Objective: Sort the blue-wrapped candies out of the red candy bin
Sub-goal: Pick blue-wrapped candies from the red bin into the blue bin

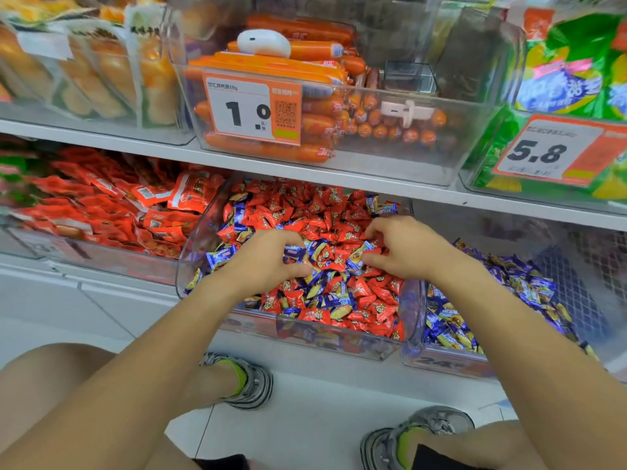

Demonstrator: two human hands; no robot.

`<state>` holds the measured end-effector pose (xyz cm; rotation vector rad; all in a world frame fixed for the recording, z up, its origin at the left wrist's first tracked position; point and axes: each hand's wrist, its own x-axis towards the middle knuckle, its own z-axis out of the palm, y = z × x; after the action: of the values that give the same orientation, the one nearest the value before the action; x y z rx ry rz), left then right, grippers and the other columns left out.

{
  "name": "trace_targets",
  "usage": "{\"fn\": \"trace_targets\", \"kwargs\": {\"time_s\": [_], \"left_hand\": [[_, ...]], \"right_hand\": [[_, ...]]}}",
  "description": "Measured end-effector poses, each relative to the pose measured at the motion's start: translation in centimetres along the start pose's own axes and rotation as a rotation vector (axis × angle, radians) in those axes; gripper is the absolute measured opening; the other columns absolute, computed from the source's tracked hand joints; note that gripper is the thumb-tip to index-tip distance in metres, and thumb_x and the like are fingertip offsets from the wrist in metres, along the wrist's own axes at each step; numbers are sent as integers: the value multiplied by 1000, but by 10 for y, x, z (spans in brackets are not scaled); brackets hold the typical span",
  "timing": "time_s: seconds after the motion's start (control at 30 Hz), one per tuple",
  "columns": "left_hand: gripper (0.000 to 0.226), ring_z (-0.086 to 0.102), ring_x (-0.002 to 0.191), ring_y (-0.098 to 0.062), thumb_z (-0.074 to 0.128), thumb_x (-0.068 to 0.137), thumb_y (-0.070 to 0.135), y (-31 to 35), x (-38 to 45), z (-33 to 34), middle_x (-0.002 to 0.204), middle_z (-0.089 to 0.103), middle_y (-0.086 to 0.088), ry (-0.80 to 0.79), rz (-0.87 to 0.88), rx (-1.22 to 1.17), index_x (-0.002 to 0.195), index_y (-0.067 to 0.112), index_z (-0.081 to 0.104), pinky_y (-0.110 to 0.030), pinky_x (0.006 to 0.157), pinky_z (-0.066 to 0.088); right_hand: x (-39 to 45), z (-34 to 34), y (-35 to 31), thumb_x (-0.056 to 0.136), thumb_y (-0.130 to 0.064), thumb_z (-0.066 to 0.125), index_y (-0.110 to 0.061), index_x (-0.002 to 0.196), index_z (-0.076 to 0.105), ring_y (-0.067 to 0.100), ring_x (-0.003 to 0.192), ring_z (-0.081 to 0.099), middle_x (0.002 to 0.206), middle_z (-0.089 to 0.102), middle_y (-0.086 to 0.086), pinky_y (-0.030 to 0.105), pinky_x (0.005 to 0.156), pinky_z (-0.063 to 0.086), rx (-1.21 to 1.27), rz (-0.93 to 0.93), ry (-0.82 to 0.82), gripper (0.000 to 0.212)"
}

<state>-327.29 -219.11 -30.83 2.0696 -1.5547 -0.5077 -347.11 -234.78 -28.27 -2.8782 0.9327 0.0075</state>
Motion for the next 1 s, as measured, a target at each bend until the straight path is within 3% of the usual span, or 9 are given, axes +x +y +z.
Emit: {"fn": "trace_targets", "kwargs": {"time_s": [0.07, 0.17, 0.27, 0.4, 0.6, 0.7, 0.8, 0.9, 1.0], "left_hand": [[22, 57, 68, -5, 76, 82, 42, -1, -3, -7, 79, 63, 10, 15, -31, -82, 89, 26, 63, -25, 64, 40], [25, 50, 54, 0, 68, 87, 44, 1, -8, -16, 69, 56, 6, 44, -54, -124, 96, 21, 64, -23, 58, 37], [47, 66, 80, -15, 65, 89, 46, 1, -11, -20, 98, 64, -19, 50, -121, -137, 120, 11, 60, -37, 68, 51], [42, 53, 46, -6, 68, 87, 46, -8, -8, -16, 62, 66, -6, 23, -206, -285, 115, 16, 58, -20, 51, 40], [7, 42, 42, -13, 67, 91, 14, 4, -5, -5, 54, 55, -11, 93, -222, -685, 97, 13, 63, -23, 43, 35], [16, 37, 42, -15, 57, 93, 9, 17, -2, 9, 52, 48, -10, 116, -259, -793, 102, 18, 67, -23, 41, 30], [21, 35, 45, -17, 53, 94, 11, 24, 3, 17, 47, 47, -1, 138, -263, -664, 94, 21, 71, -23, 41, 29], [16, 35, 48, -18, 55, 95, 16, 26, 10, 15, 43, 51, 11, 186, -212, -522, 89, 22, 69, -25, 45, 32], [13, 61, 66, -17, 64, 92, 32, 20, 18, 11, 74, 69, 4, 202, -122, -318, 89, 20, 67, -31, 59, 50]], "right_hand": [[6, 5, -4, 88, -45, 66, -23, 129, 58, 26, 110, 57, 118, 61, 5, 37, 90, 49, -79, 3, -64, 47], [15, 13, -10, 85, -45, 69, -21, 121, 64, 27, 110, 59, 119, 63, 6, 39, 88, 51, -157, 19, -71, 44], [19, 15, -13, 79, -45, 74, -16, 97, 67, 26, 89, 63, 98, 66, 4, 38, 73, 55, -205, 65, -23, 36], [16, 14, -13, 80, -30, 69, -22, 86, 60, 24, 85, 61, 89, 61, -2, 31, 68, 44, -27, 67, 32, 13], [5, 9, -8, 88, -27, 68, -20, 90, 68, 18, 87, 62, 88, 65, -5, 28, 75, 44, 307, 51, 159, 7], [0, 5, -3, 90, -33, 70, -23, 97, 72, 10, 87, 58, 88, 64, -13, 27, 81, 41, 445, 19, 139, 13], [-4, 8, 0, 91, -34, 68, -24, 106, 72, 10, 80, 55, 84, 61, -14, 25, 77, 36, 464, 7, 156, 18], [-6, 13, 0, 96, -36, 60, -24, 123, 65, 17, 88, 52, 90, 60, -7, 27, 77, 35, 405, 21, 167, 30], [-10, 15, -5, 100, -38, 52, -17, 112, 63, 19, 83, 53, 88, 56, -3, 28, 71, 34, 392, 34, 181, 27]]}}
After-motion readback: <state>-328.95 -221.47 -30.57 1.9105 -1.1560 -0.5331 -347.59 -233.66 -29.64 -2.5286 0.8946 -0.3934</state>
